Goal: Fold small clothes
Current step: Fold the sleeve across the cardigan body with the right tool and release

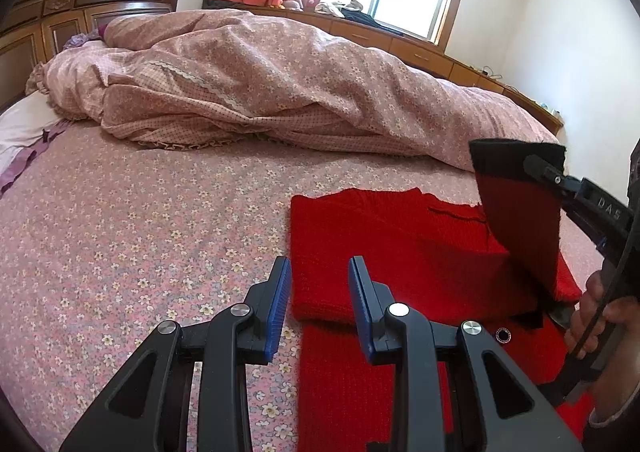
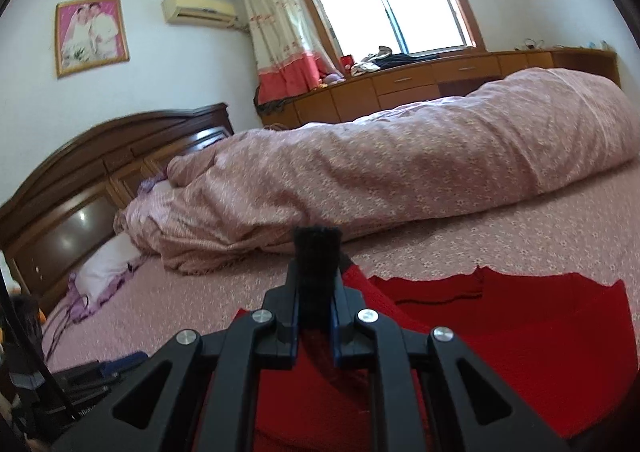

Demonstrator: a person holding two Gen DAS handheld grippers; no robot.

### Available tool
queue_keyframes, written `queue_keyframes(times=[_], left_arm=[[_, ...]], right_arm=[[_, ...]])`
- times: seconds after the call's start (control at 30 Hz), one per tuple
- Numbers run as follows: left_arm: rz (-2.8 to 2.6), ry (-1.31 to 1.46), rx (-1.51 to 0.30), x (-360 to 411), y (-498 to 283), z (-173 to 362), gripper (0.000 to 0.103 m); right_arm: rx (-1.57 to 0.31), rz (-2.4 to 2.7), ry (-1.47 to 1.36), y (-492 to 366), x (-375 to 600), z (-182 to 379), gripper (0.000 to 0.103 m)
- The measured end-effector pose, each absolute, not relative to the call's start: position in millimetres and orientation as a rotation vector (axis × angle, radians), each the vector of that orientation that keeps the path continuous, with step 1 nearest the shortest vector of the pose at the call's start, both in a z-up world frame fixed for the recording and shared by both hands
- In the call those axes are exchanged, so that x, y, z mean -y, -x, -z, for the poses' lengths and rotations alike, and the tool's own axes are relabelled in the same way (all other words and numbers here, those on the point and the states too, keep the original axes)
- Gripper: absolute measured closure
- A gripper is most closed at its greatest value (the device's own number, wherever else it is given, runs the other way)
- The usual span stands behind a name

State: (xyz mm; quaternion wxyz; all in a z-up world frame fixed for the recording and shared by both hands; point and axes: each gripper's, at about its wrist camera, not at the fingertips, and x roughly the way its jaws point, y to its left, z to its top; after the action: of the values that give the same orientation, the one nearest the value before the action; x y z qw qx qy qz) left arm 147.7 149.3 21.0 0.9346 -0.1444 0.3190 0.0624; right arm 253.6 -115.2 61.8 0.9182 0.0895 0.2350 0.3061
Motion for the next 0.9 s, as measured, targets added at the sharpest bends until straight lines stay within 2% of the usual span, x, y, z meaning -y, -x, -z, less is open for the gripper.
queue_keyframes(times=[0.2, 0.4, 0.5, 0.6, 0.63, 0.7, 0.73, 0.77, 0.9], left_arm=[[-0.127, 0.335, -0.654, -157, -147, -22, 0.08], [-0.132, 0.371, -0.683, -160, -150, -16, 0.08], [-0.128, 0.372, -0.696, -160, -152, -14, 0.08], [-0.125, 0.369, -0.691, -159, -152, -15, 0.08], [-0.125, 0.368, -0.69, -159, -152, -15, 0.08], [-0.123, 0.369, -0.689, -159, -151, -16, 0.08], [-0.122, 0.369, -0.69, -159, -151, -16, 0.08], [-0.122, 0.368, -0.69, -158, -151, -16, 0.08], [-0.113, 0.358, -0.697, -156, -152, -15, 0.08]], right_arm=[[-0.49, -0.666, -0.165, -248, 95, -57, 0.092], [-0.671, -0.684, -0.046, -256, 56, -9, 0.088], [-0.703, -0.707, -0.027, -254, 48, 6, 0.087], [-0.73, -0.765, -0.083, -253, 48, 13, 0.082], [-0.732, -0.769, -0.096, -253, 49, 13, 0.078], [-0.745, -0.813, -0.155, -254, 52, 14, 0.065], [-0.753, -0.838, -0.188, -255, 54, 15, 0.049], [-0.759, -0.858, -0.223, -256, 57, 15, 0.038], [-0.802, -0.865, -0.281, -254, 77, 8, 0.035]])
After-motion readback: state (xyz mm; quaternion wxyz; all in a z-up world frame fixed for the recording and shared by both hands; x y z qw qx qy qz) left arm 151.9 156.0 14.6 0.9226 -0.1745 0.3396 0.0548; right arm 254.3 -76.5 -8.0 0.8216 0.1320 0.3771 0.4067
